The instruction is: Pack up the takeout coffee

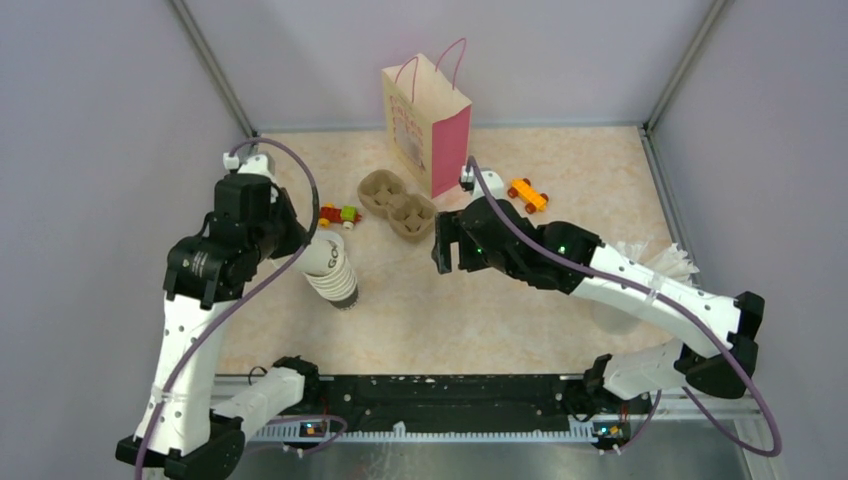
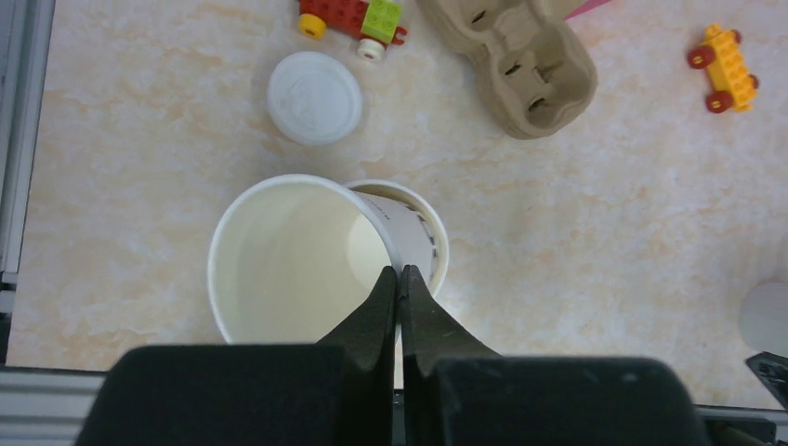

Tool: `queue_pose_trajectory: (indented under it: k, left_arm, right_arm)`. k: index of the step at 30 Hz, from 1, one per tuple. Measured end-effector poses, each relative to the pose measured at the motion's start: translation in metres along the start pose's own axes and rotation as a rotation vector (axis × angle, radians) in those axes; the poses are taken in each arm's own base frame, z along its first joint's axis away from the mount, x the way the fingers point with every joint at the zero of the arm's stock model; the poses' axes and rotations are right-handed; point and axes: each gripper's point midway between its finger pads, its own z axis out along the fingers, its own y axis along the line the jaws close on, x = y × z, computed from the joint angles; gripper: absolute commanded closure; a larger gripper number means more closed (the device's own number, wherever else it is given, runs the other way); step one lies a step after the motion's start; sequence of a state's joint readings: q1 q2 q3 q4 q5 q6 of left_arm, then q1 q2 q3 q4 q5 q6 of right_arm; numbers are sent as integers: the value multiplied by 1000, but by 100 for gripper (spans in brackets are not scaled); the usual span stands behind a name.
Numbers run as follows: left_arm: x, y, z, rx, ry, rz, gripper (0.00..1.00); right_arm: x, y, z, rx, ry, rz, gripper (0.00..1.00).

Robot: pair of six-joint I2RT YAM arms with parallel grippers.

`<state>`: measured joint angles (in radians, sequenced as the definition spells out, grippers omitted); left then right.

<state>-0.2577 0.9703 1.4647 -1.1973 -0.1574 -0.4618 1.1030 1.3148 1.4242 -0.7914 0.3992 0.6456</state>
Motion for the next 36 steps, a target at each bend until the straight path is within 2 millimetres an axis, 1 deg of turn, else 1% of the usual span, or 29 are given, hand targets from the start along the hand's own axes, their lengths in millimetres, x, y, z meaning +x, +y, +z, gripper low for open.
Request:
queue_pose_trajectory:
  k: [4, 9, 13, 16, 18, 20, 23, 24, 26, 29, 32, 36]
  left_arm:
    - [-19, -9, -13, 35, -44, -8, 100]
    - [-47, -18, -37, 65, -107, 7, 100]
    - [-68, -32, -54, 125, -152, 17, 100]
    - [-71, -44, -63, 193, -155, 22, 100]
    - [-69, -52, -64, 237, -139, 29, 100]
    - [-66, -57, -61, 262, -114, 36, 100]
    - [-62, -66, -52, 288, -66, 48, 100]
    - [-61, -69, -49, 298, -53, 50, 100]
    - [-58, -75, -36, 311, -17, 52, 100]
    - [-45, -82, -16, 317, 52, 58, 100]
    - [-27, -104, -6, 336, 106, 123, 100]
    - [2, -148, 3, 389, 142, 239, 100]
  right_arm:
    - [1, 0, -1, -2, 1, 1, 20]
    - [0, -1, -4, -11, -4, 8, 20]
    - [-8, -1, -17, -35, -32, 25, 20]
    - [-17, -1, -30, -60, -69, 43, 14]
    - [-24, -2, -39, -72, -95, 54, 10]
    - [-31, -5, -48, -79, -124, 62, 9]
    - [-48, -11, -65, -80, -190, 79, 7]
    - [-55, -13, -74, -81, -222, 90, 5]
    - [-69, -20, -93, -83, -280, 117, 5]
    - [-86, -35, -124, -91, -368, 161, 4]
    - [-95, -48, -146, -92, -432, 193, 4]
    - [-103, -65, -170, -82, -496, 228, 4]
